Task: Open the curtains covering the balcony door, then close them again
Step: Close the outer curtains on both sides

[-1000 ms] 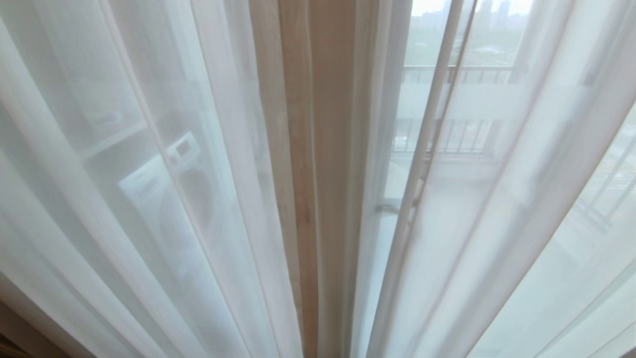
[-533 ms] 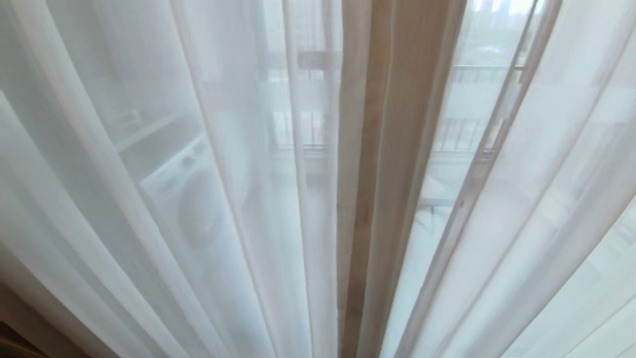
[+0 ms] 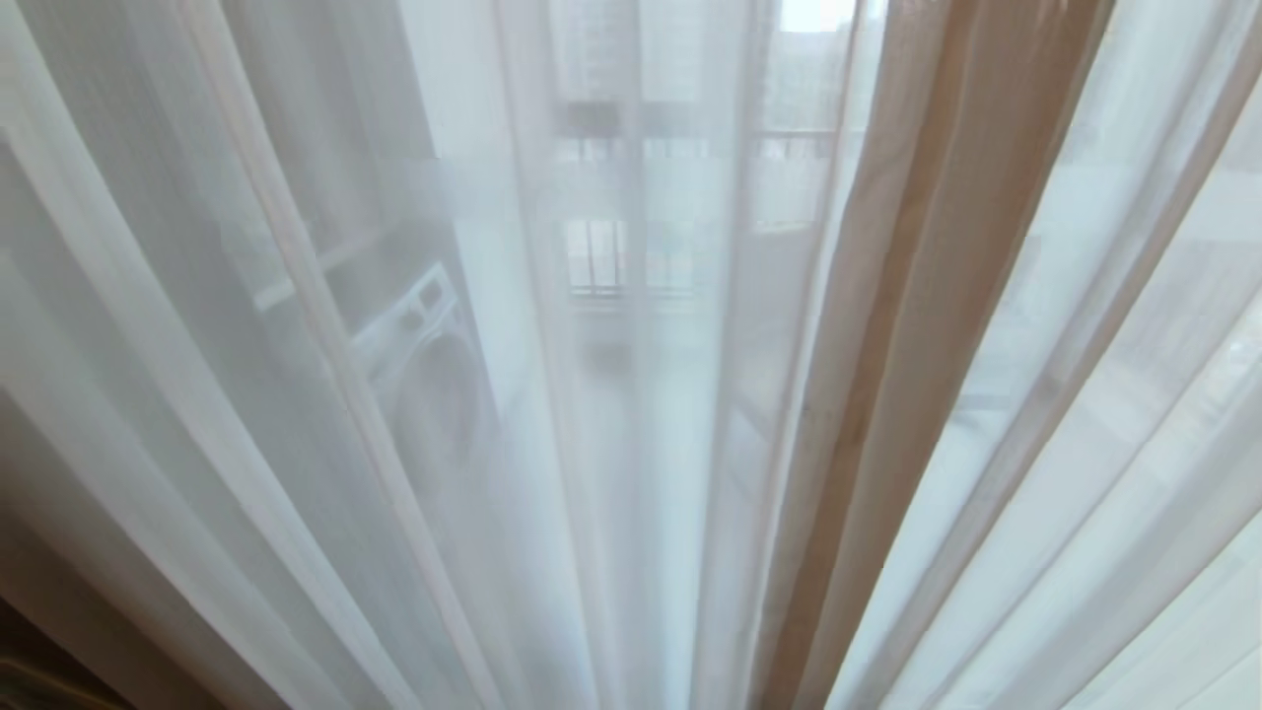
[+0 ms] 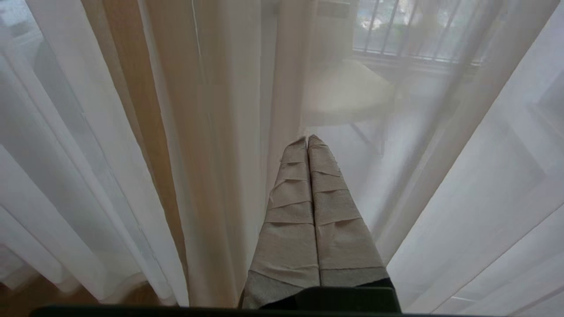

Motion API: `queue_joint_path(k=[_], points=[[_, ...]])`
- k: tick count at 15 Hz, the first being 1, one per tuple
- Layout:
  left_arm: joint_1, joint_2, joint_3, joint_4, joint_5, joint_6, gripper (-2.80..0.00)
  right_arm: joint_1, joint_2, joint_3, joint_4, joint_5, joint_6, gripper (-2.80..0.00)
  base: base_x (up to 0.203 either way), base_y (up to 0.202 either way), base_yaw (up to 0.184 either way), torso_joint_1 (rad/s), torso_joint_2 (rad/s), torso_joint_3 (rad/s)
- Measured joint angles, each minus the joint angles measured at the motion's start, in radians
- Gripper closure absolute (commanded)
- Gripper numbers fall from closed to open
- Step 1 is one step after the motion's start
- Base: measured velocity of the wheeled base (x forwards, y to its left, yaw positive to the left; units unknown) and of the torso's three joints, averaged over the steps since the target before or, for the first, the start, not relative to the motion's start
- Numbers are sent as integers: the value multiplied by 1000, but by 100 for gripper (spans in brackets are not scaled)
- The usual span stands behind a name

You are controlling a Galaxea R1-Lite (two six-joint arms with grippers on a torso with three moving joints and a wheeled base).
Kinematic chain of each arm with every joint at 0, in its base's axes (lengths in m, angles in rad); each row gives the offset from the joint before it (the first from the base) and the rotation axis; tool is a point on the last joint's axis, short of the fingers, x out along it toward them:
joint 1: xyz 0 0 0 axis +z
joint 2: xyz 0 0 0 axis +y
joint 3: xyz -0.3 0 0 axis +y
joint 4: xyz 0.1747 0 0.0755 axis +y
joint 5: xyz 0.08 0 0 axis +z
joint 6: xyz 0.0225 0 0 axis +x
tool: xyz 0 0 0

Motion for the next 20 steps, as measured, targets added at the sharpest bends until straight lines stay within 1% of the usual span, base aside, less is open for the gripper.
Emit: queue_joint_path(k=[20], points=[[1,0,0,2,0,0,0,0,0,0,0,1,0,0,0,191,0,3,2,1]])
